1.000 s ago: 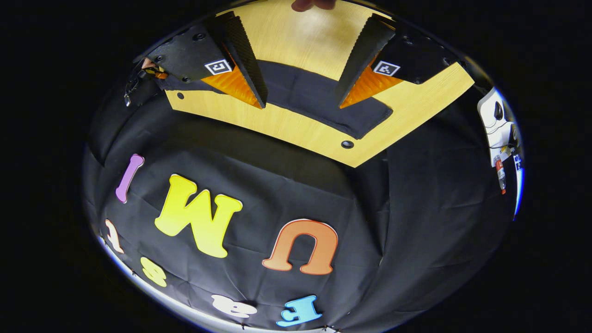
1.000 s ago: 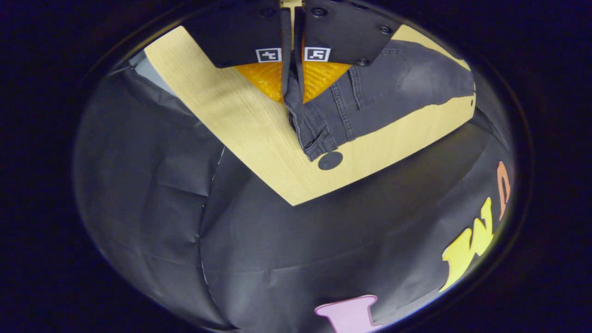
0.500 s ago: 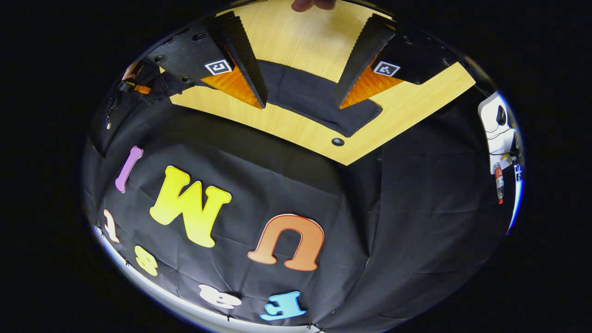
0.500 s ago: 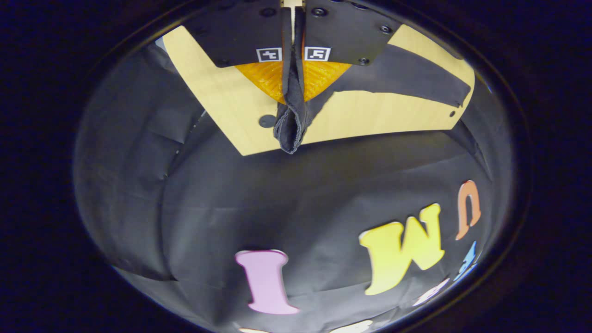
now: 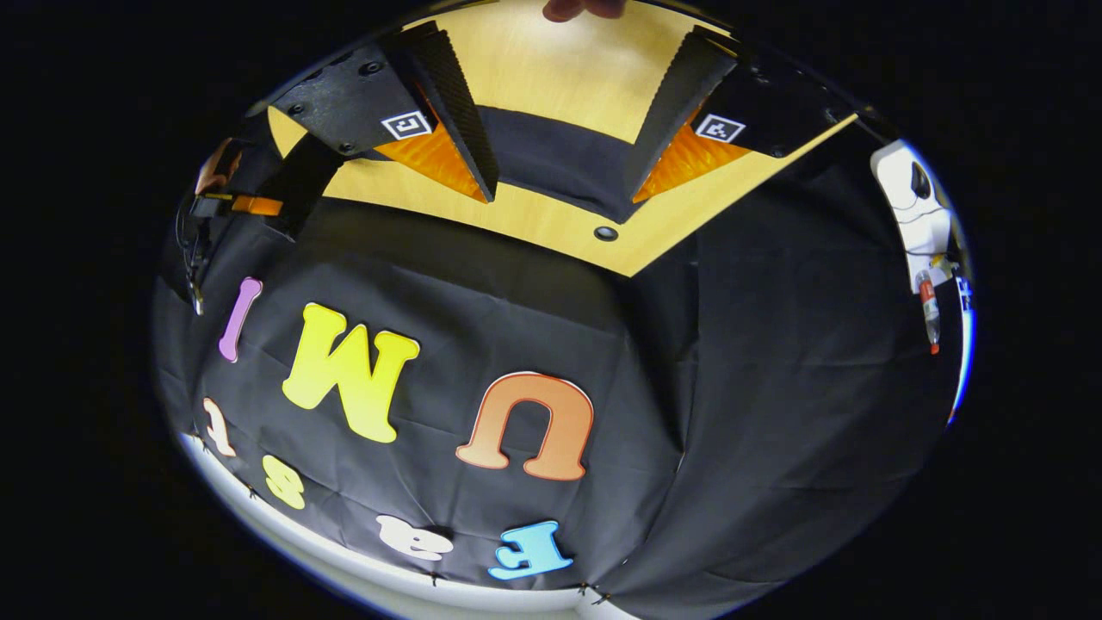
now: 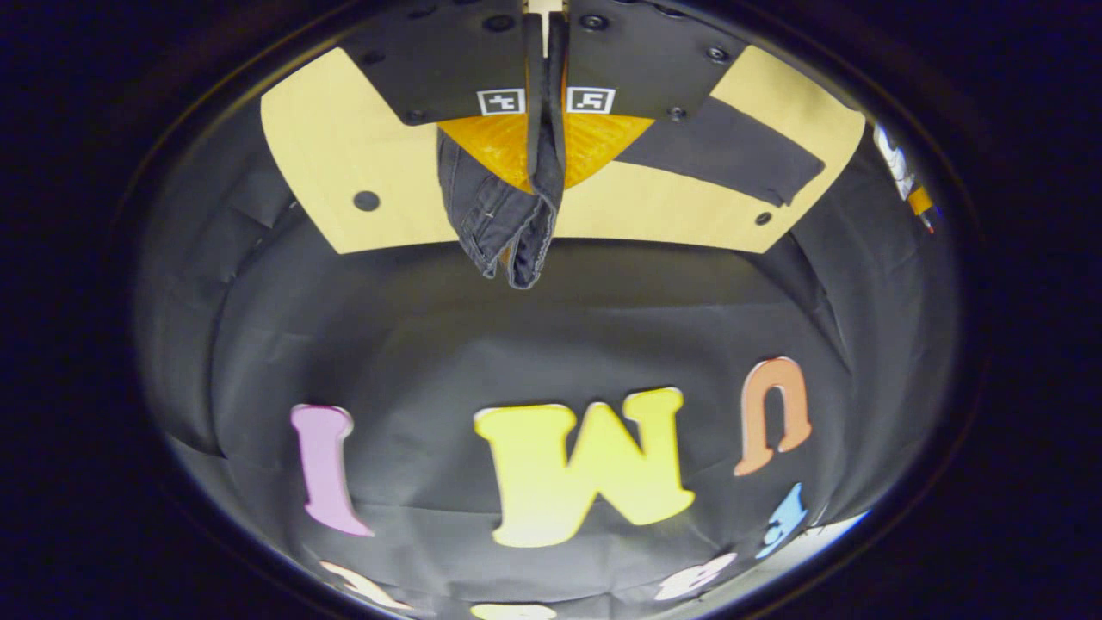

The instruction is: Grasp the waist and the cuffs of the jeans and fold them to make the two legs overlap; first hold the waist and fold one-third of the jeans toward the cuffs, then hold the cuffs and fold the remaining one-third in the same direction to finish folding.

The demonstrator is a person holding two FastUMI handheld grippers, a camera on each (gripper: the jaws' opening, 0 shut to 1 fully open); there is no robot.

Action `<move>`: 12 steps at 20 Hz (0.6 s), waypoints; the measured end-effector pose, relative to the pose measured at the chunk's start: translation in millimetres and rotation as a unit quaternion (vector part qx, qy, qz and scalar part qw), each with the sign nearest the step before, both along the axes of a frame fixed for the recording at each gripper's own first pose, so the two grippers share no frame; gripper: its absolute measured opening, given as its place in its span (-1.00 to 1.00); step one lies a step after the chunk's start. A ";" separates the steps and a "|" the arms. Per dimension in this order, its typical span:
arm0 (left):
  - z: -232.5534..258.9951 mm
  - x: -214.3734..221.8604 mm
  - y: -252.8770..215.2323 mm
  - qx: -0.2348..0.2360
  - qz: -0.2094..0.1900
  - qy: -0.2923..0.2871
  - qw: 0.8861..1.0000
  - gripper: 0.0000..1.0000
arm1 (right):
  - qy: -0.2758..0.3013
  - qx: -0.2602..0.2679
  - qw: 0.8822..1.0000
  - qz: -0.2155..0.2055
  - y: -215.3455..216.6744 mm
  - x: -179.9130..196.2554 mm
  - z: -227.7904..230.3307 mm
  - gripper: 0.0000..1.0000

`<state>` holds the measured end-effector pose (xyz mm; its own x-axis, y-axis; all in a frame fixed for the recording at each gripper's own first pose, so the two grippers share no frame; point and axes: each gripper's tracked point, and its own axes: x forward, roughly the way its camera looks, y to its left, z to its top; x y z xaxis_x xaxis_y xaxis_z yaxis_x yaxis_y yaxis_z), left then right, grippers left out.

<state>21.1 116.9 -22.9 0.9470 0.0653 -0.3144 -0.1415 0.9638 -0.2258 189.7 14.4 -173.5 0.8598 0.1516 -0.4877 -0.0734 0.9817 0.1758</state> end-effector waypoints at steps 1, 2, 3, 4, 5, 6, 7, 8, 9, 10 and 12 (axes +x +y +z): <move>-0.2 0.0 3.7 -0.002 -0.002 -0.004 1.000 0.90 | -0.005 -0.001 1.000 0.012 23.7 -1.4 4.8 -0.94; -0.2 -0.3 7.2 -0.008 -0.003 -0.008 1.000 0.90 | -0.008 0.001 1.000 0.026 49.6 -1.4 9.6 -0.94; 0.1 -0.5 12.2 -0.013 -0.002 -0.009 1.000 0.90 | -0.010 0.005 0.999 0.039 76.6 -1.4 11.2 -0.94; -2.2 -1.4 18.1 -0.020 0.001 -0.009 1.000 0.90 | -0.012 0.007 0.999 0.051 102.4 -1.3 12.4 -0.94; -3.8 -3.8 24.3 -0.027 0.004 -0.010 1.000 0.90 | -0.011 0.007 0.998 0.062 126.4 -0.8 9.2 -0.94; -5.8 -5.5 30.0 -0.034 0.007 -0.011 0.999 0.90 | -0.007 0.007 0.997 0.071 148.0 0.6 0.7 -1.00; -8.9 -7.1 36.8 -0.036 0.013 -0.012 0.999 0.90 | -0.002 0.005 0.997 0.076 167.6 0.9 -11.5 -1.00; -12.7 -8.1 45.5 -0.036 0.020 -0.008 0.999 0.89 | 0.004 0.001 0.997 0.080 184.2 3.7 -27.0 -0.94; -15.4 -9.5 53.3 -0.039 0.028 -0.006 0.999 0.89 | 0.014 0.000 0.997 0.082 200.3 3.2 -44.4 -0.94; -18.3 -12.0 59.4 -0.045 0.031 -0.004 0.999 0.90 | 0.025 -0.002 0.996 0.084 213.5 2.9 -61.6 -0.94; -23.9 -16.8 71.7 -0.049 0.039 0.001 0.998 0.91 | 0.044 -0.019 0.994 0.096 235.2 -0.6 -92.2 -0.94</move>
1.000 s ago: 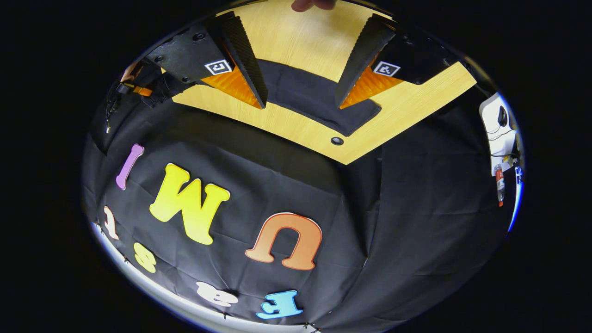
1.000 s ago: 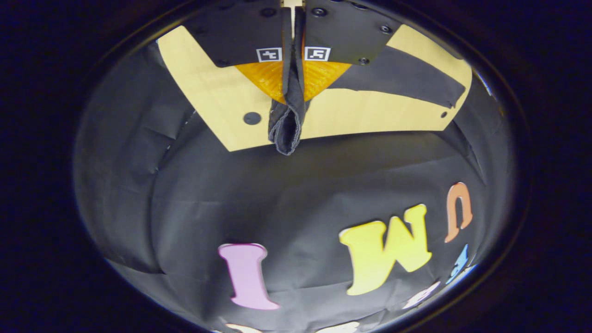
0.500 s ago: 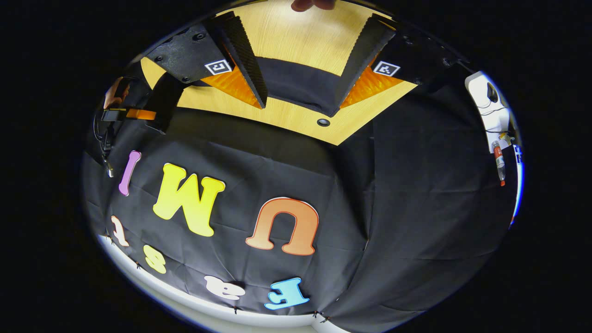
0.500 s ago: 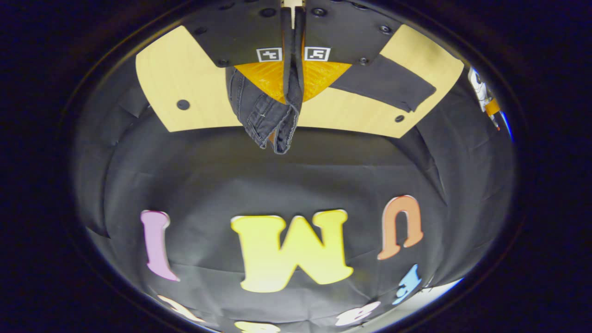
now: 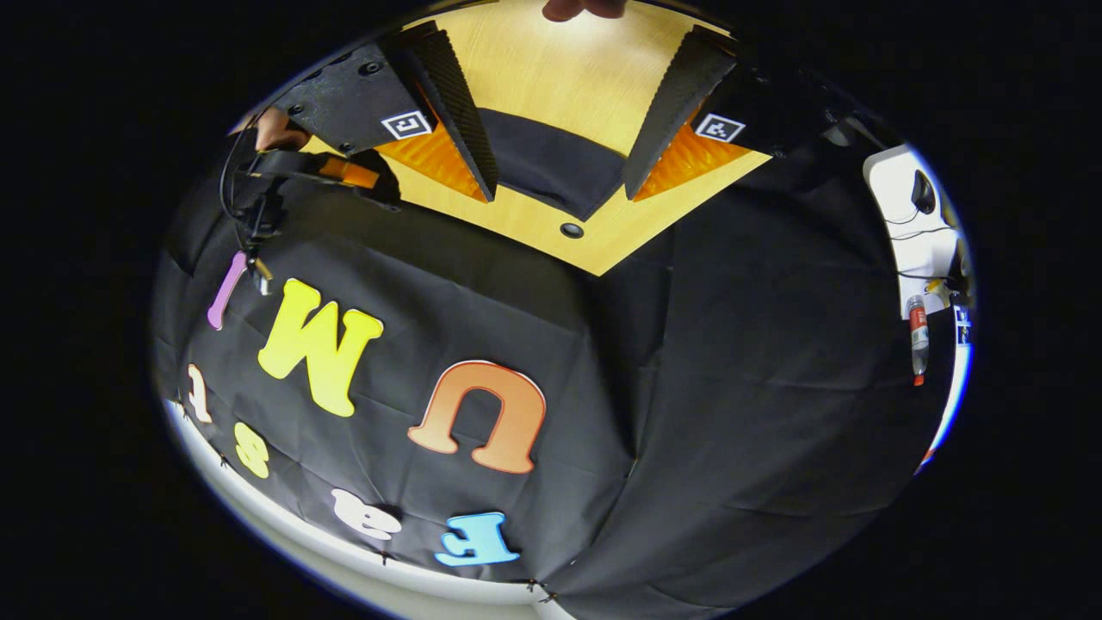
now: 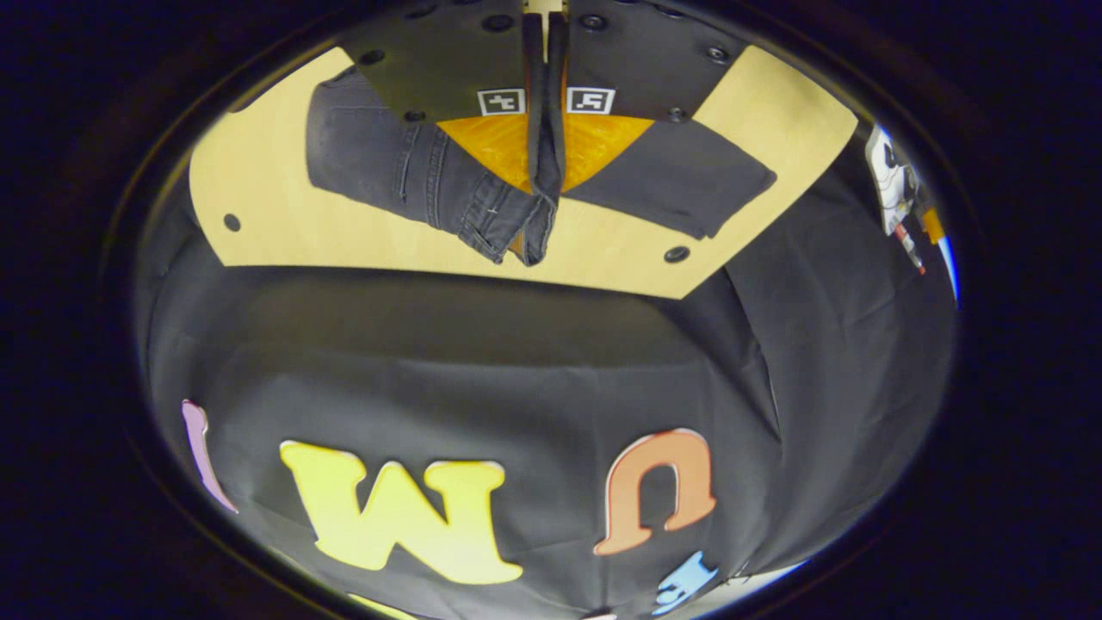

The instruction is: Grasp the waist and the cuffs of the jeans and fold them to make the two legs overlap; first hold the waist and fold one-third of the jeans toward the cuffs, then hold the cuffs and fold the remaining one-third in the same direction to finish folding.

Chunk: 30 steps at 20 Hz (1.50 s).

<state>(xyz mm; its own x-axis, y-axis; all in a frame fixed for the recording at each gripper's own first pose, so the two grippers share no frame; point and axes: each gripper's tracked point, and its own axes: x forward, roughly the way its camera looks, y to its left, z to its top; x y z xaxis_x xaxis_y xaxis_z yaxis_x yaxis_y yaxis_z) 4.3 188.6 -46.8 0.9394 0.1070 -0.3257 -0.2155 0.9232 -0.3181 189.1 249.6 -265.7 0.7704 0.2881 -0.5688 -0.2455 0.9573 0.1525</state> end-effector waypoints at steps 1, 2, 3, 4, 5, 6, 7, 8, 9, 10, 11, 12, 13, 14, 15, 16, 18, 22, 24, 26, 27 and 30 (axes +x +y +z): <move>-3.2 -2.4 6.7 0.001 0.004 0.004 1.000 0.90 | 0.004 -0.012 1.000 0.009 9.2 -2.8 -13.5 -0.94; -8.9 -6.6 15.4 0.000 0.010 0.007 1.000 0.90 | 0.008 -0.025 1.000 0.016 15.8 -4.4 -25.2 -0.94; -12.1 -9.6 21.2 -0.004 0.013 0.010 1.000 0.90 | 0.011 -0.037 0.999 0.022 23.5 -5.2 -36.4 -0.94; -17.4 -12.0 26.7 -0.011 0.017 0.014 1.000 0.89 | 0.015 -0.047 0.998 0.025 28.5 -6.8 -45.9 -0.94; -22.7 -13.6 31.8 -0.017 0.020 0.019 0.999 0.89 | 0.019 -0.058 0.998 0.028 33.1 -8.2 -56.6 -0.94; -25.4 -14.3 34.2 -0.022 0.022 0.022 0.999 0.91 | 0.022 -0.069 0.997 0.033 36.7 -8.8 -65.2 -0.94; -26.8 -14.4 37.2 -0.025 0.024 0.024 0.999 0.90 | 0.024 -0.079 0.996 0.038 37.9 -10.9 -73.7 -0.94; -28.0 -14.0 38.8 -0.029 0.025 0.025 0.999 0.91 | 0.024 -0.090 0.995 0.044 39.4 -11.6 -80.4 -0.94; -29.8 -12.8 38.9 -0.033 0.024 0.027 0.999 0.91 | 0.029 -0.090 0.994 0.055 44.7 -13.6 -84.9 -0.94; -31.6 -11.9 38.0 -0.036 0.021 0.029 0.999 0.91 | 0.039 -0.078 0.994 0.070 49.9 -17.1 -85.8 -0.85; -32.1 -11.0 38.3 -0.037 0.019 0.030 0.999 0.91 | 0.039 -0.076 0.993 0.080 52.7 -21.9 -83.7 -0.76; -32.6 -10.1 37.4 -0.036 0.016 0.031 0.999 0.91 | 0.030 -0.078 0.993 0.086 54.3 -22.6 -77.4 -0.61; -33.4 -9.1 37.4 -0.035 0.014 0.031 0.999 0.91 | 0.022 -0.075 0.993 0.092 61.5 -25.0 -71.3 -0.48; -34.2 -8.3 36.7 -0.034 0.012 0.031 0.999 0.91 | 0.013 -0.072 0.993 0.092 62.4 -25.6 -63.4 -0.26; -34.4 -6.6 36.0 -0.034 0.008 0.030 0.999 0.91 | 0.005 -0.064 0.994 0.091 60.4 -27.4 -53.7 -0.05; -34.2 -5.3 35.3 -0.031 0.006 0.030 0.999 0.91 | -0.002 -0.058 0.994 0.088 56.4 -29.9 -42.2 0.17; -32.8 -2.1 35.2 -0.022 0.000 0.028 0.999 0.91 | -0.021 -0.045 0.995 0.081 46.9 -34.4 -15.5 0.44; -36.4 6.8 30.9 -0.045 -0.013 0.021 0.999 0.90 | -0.052 -0.031 0.995 0.084 17.0 -55.6 40.8 0.89; -45.3 10.8 27.6 -0.083 -0.011 0.022 0.996 0.90 | -0.065 -0.025 0.994 0.079 -2.1 -67.3 66.6 0.77; -51.6 16.2 23.4 -0.101 -0.012 0.019 0.995 0.91 | -0.073 -0.022 0.995 0.070 -22.1 -78.6 87.9 0.83; -55.3 20.5 20.0 -0.114 -0.016 0.018 0.993 0.91 | -0.073 -0.021 0.995 0.067 -31.5 -84.5 96.1 0.83; -77.2 30.1 6.6 -0.199 -0.014 0.026 0.979 0.90 | -0.071 -0.014 0.996 0.050 -62.9 -98.8 118.8 0.92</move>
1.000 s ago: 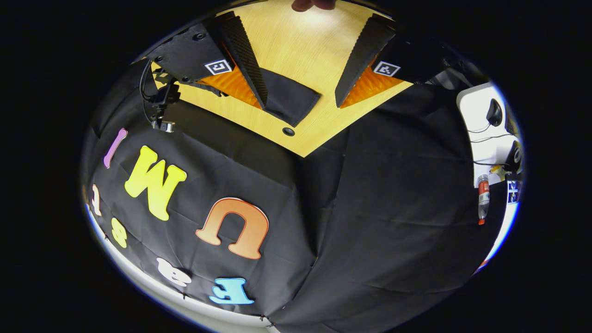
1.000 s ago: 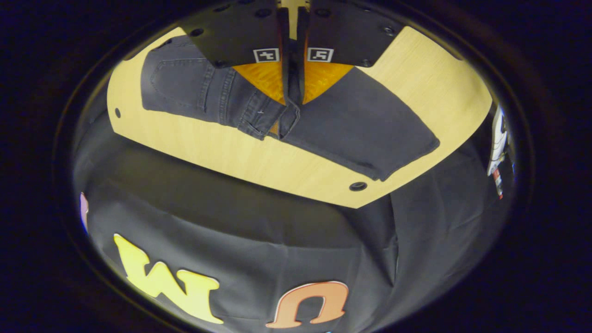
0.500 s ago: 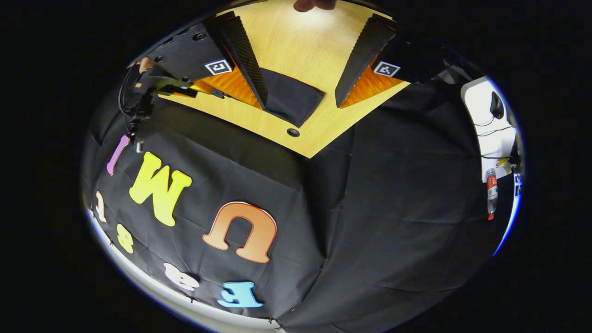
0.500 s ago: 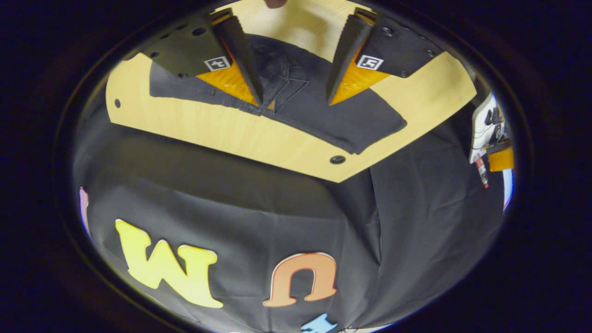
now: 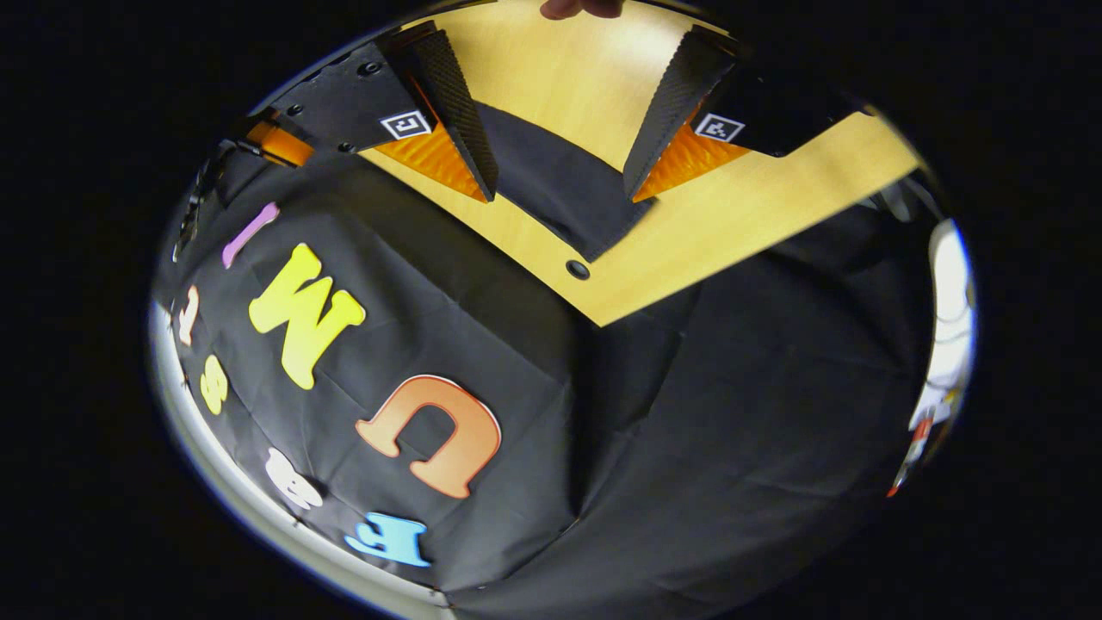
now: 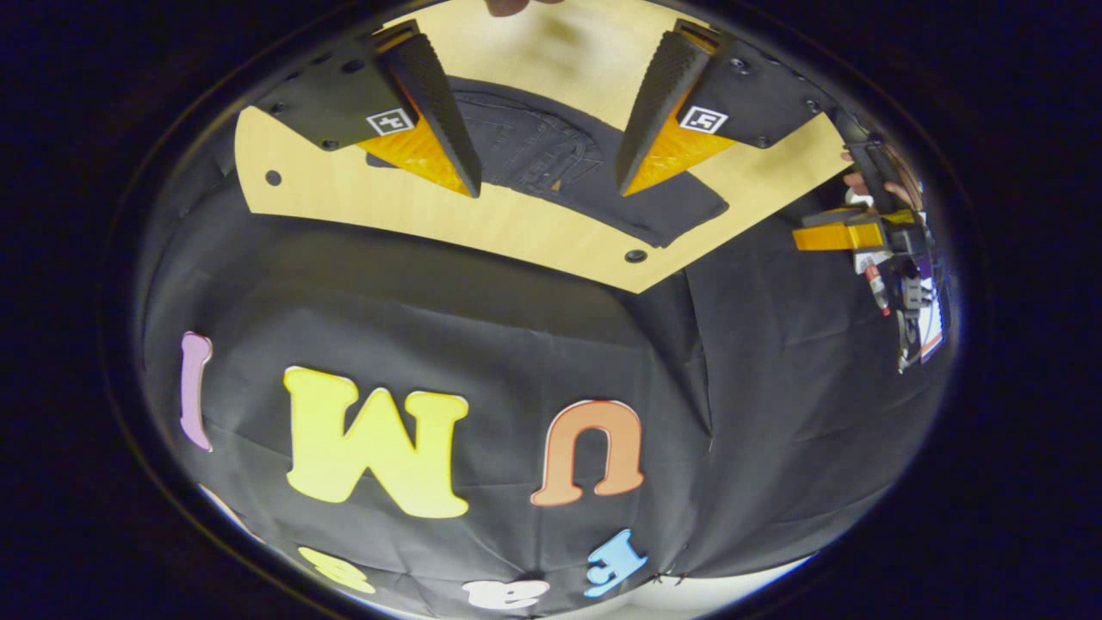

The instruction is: Grasp the waist and the cuffs of the jeans and fold them to make the two legs overlap; first hold the waist and fold one-third of the jeans toward the cuffs, then hold the cuffs and fold the remaining one-third in the same direction to finish folding.

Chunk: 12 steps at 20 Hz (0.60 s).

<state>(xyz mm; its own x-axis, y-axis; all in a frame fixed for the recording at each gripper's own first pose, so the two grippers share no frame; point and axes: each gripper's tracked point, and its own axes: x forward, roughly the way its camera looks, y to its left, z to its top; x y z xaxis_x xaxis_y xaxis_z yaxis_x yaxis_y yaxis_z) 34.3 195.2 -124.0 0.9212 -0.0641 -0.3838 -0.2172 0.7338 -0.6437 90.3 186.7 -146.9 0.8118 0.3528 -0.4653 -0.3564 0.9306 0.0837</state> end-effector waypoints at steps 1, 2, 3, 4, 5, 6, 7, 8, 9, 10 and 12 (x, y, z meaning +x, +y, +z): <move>-8.9 7.2 -2.6 -0.031 0.005 0.011 0.999 0.90 | 0.002 0.001 1.000 -0.006 -9.4 -5.4 3.4 0.92; -20.5 11.3 -7.1 -0.054 0.006 0.023 0.998 0.90 | 0.011 0.005 1.000 -0.012 -18.7 -9.3 6.0 0.92; -31.9 15.0 -10.2 -0.077 0.009 0.032 0.997 0.91 | 0.019 0.011 1.000 -0.015 -26.3 -15.0 7.5 0.86; -43.6 20.7 -11.5 -0.103 0.016 0.040 0.994 0.91 | 0.024 0.012 0.999 -0.020 -35.2 -17.7 9.3 0.92; -51.9 28.8 -11.7 -0.122 0.020 0.047 0.991 0.91 | 0.024 0.008 0.999 -0.027 -46.5 -19.7 10.7 0.92; -59.6 33.8 -9.4 -0.146 0.025 0.049 0.988 0.91 | 0.023 0.004 0.999 -0.034 -57.5 -20.7 12.5 0.86; -64.2 38.5 -8.8 -0.166 0.031 0.052 0.984 1.00 | 0.025 0.002 0.999 -0.041 -65.2 -24.0 11.7 0.86; -70.4 45.6 -9.5 -0.190 0.040 0.055 0.979 0.91 | 0.029 0.002 0.998 -0.048 -72.0 -26.6 11.8 0.92; -76.3 52.5 -6.9 -0.209 0.050 0.057 0.975 0.90 | 0.033 0.002 0.998 -0.055 -78.1 -29.6 9.5 0.86; -82.7 57.0 -5.4 -0.225 0.058 0.061 0.971 0.91 | 0.039 0.002 0.997 -0.062 -84.6 -31.9 8.0 0.86; -97.1 65.8 -7.7 -0.254 0.073 0.070 0.962 0.90 | 0.047 0.005 0.996 -0.076 -96.9 -34.0 5.4 0.87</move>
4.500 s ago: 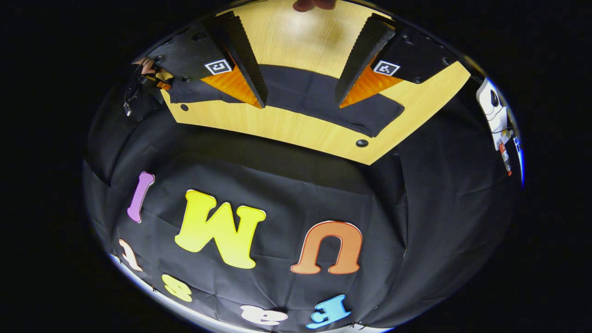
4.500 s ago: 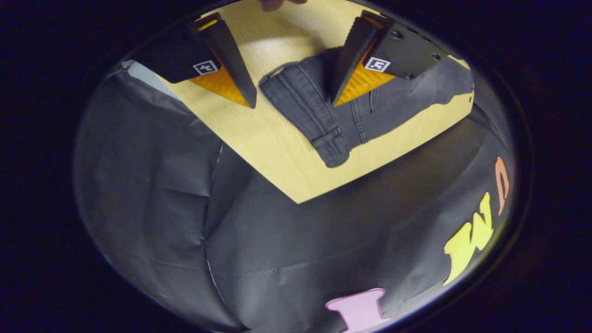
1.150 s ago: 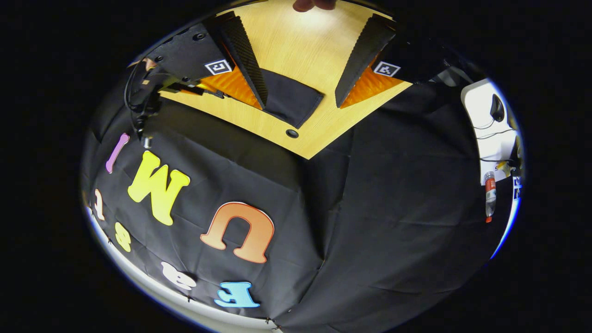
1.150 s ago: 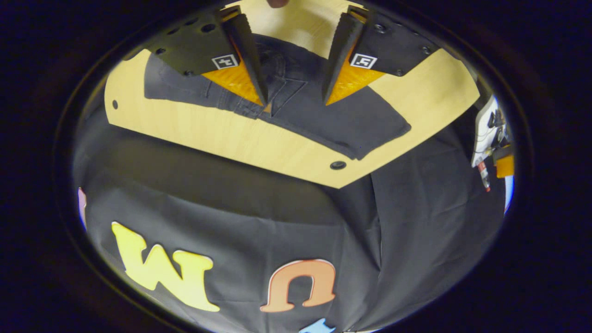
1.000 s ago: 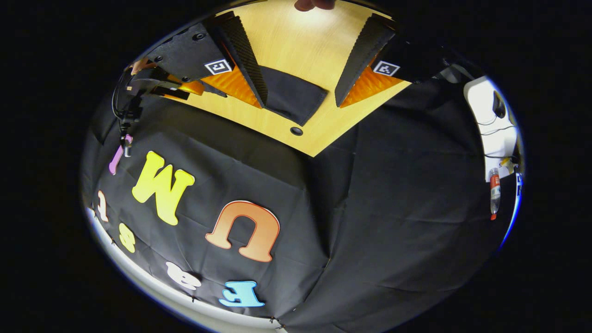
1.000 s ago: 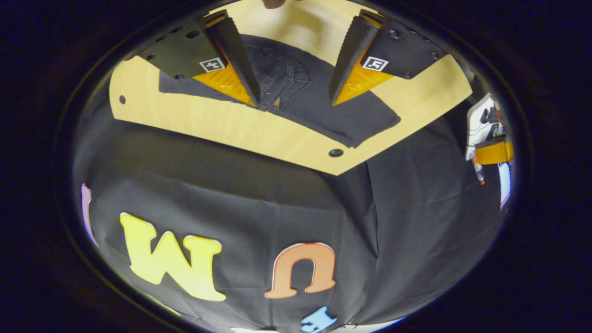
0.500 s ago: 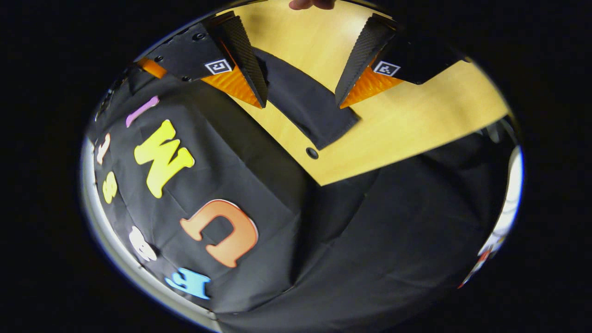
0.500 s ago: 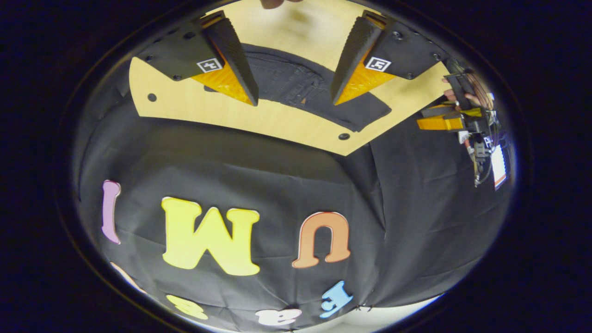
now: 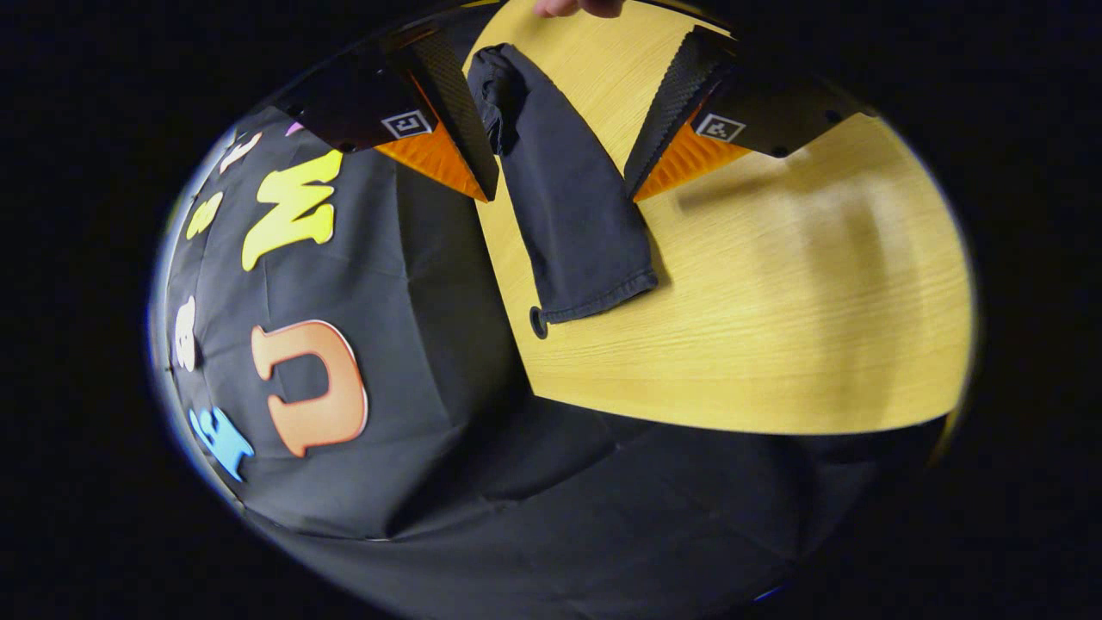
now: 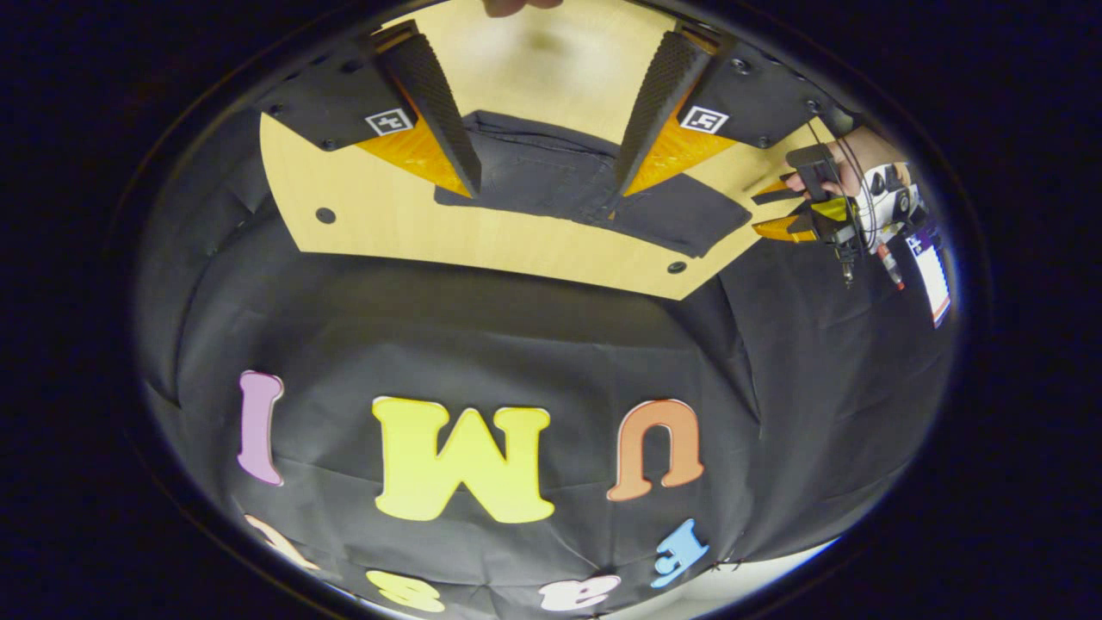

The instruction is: Grasp the waist and the cuffs of the jeans and fold them to make the two legs overlap; first hold the waist and fold one-third of the jeans toward the cuffs, then hold the cuffs and fold the remaining one-third in the same direction to finish folding.

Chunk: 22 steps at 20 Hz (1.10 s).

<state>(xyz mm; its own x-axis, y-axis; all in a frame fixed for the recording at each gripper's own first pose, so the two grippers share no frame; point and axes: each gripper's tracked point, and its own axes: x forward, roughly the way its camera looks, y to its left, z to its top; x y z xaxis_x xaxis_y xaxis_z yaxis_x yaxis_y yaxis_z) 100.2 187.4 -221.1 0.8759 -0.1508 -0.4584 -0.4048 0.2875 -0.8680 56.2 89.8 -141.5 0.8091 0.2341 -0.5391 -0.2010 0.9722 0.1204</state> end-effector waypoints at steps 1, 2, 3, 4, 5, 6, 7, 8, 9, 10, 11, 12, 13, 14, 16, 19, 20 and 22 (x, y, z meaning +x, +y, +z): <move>-6.4 1.1 1.7 -0.006 0.003 0.008 1.000 0.90 | 0.007 0.004 1.000 -0.007 -4.6 -0.7 -2.7 0.87; -14.4 1.4 3.6 -0.004 0.008 0.018 1.000 0.89 | 0.019 0.013 1.000 -0.018 -9.6 0.0 -6.8 0.93; -23.0 4.2 7.8 -0.004 0.014 0.028 0.999 0.89 | 0.029 0.026 0.999 -0.030 -15.0 -0.4 -10.0 0.97; -27.6 6.5 10.1 -0.015 0.021 0.035 0.999 0.89 | 0.036 0.038 0.998 -0.043 -19.8 2.3 -10.7 0.94; -33.7 11.1 11.0 -0.027 0.029 0.046 0.998 0.67 | 0.039 0.046 0.997 -0.054 -26.0 4.6 -11.7 0.92; -41.3 12.7 9.5 -0.037 0.030 0.057 0.997 0.90 | 0.040 0.052 0.996 -0.063 -31.4 7.4 -10.3 0.89; -41.0 15.0 10.5 -0.050 0.034 0.059 0.996 0.89 | 0.042 0.059 0.995 -0.069 -34.2 8.0 -10.2 0.86; -39.7 22.1 11.7 -0.054 0.041 0.060 0.996 0.81 | 0.043 0.066 0.994 -0.075 -35.8 10.1 -9.3 0.94; -41.1 26.3 9.1 -0.055 0.041 0.060 0.996 0.96 | 0.044 0.071 0.993 -0.080 -38.8 11.2 -9.4 0.94; -41.5 30.2 9.2 -0.056 0.042 0.059 0.996 0.80 | 0.046 0.075 0.992 -0.085 -41.7 12.7 -10.1 0.87; -41.1 34.5 12.1 -0.057 0.045 0.057 0.996 0.80 | 0.049 0.079 0.992 -0.090 -43.9 12.6 -11.6 0.86; -41.4 39.2 12.4 -0.060 0.046 0.055 0.996 0.80 | 0.051 0.082 0.991 -0.095 -46.0 13.5 -12.6 0.87; -41.0 43.6 12.3 -0.061 0.047 0.050 0.996 0.80 | 0.053 0.082 0.990 -0.099 -49.6 11.6 -14.4 0.96; -40.8 47.3 11.7 -0.063 0.046 0.044 0.996 0.80 | 0.053 0.082 0.990 -0.102 -51.3 11.9 -15.3 0.96; -36.6 55.6 11.6 -0.078 0.047 0.023 0.996 0.80 | 0.056 0.077 0.990 -0.105 -55.0 9.7 -17.6 0.97; -30.2 75.4 14.0 -0.116 0.070 -0.012 0.991 0.80 | 0.061 0.073 0.990 -0.109 -58.3 5.5 -21.3 0.86; -33.3 78.7 11.1 -0.110 0.066 -0.012 0.992 0.76 | 0.061 0.071 0.990 -0.109 -58.4 3.9 -21.1 0.86; -42.1 78.4 6.9 -0.086 0.050 -0.002 0.995 0.61 | 0.061 0.068 0.990 -0.109 -60.0 -1.4 -21.3 0.86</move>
<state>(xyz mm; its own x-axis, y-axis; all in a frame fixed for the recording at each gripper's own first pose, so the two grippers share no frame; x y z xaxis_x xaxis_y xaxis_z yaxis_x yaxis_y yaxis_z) 178.5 194.3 -263.2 0.8918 -0.1395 -0.4303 -0.4208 0.0929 -0.9024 54.9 29.8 -162.7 0.7794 0.1379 -0.6112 0.0362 0.9639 0.2637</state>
